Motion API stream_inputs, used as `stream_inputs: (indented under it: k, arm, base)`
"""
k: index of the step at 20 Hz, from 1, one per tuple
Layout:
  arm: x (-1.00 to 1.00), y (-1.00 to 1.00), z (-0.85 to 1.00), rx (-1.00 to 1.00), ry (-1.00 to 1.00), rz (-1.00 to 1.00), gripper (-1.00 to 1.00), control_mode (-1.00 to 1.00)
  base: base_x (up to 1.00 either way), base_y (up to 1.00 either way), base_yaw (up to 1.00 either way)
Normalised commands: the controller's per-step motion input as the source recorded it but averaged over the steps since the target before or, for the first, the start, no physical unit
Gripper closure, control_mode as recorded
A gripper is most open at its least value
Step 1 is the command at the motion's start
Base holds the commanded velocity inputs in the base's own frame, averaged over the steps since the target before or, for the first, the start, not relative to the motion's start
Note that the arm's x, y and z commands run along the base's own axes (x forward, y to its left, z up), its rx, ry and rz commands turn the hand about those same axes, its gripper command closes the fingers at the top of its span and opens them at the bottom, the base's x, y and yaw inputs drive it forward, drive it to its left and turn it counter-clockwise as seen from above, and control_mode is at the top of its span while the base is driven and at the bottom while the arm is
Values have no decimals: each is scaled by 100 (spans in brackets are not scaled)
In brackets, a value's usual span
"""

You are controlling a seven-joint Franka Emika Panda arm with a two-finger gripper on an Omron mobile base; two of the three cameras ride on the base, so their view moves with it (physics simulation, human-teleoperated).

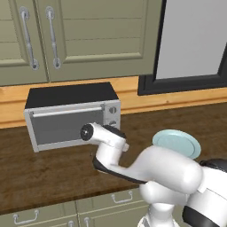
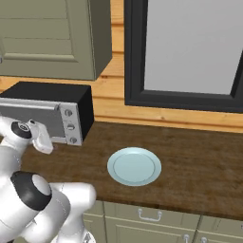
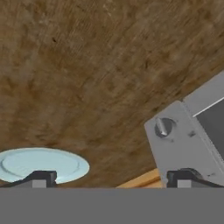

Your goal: Pick up the kebab skewer and baguette bread, and place them inside the toaster oven. Close the toaster oven door and start by setting the timer.

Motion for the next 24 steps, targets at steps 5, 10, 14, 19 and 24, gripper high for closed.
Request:
stream_inputs:
  k: [5,10,14,19,24]
  arm:
    - [16,-6,-19,-17,-2,12,-100,-100]
    - [20,-10,-29,-22,-8,12,-100,-100]
    - [41,1,-8,-17,-3,7,-100,-100]
    - [37,0,-3,-15,0,8,-100,-100]
    - [6,1,-11,-15,0,7,-100,-100]
  base:
    - [0,0,0]
    - [0,0,0]
    - [0,0,0]
    - [0,0,0]
    - [0,0,0]
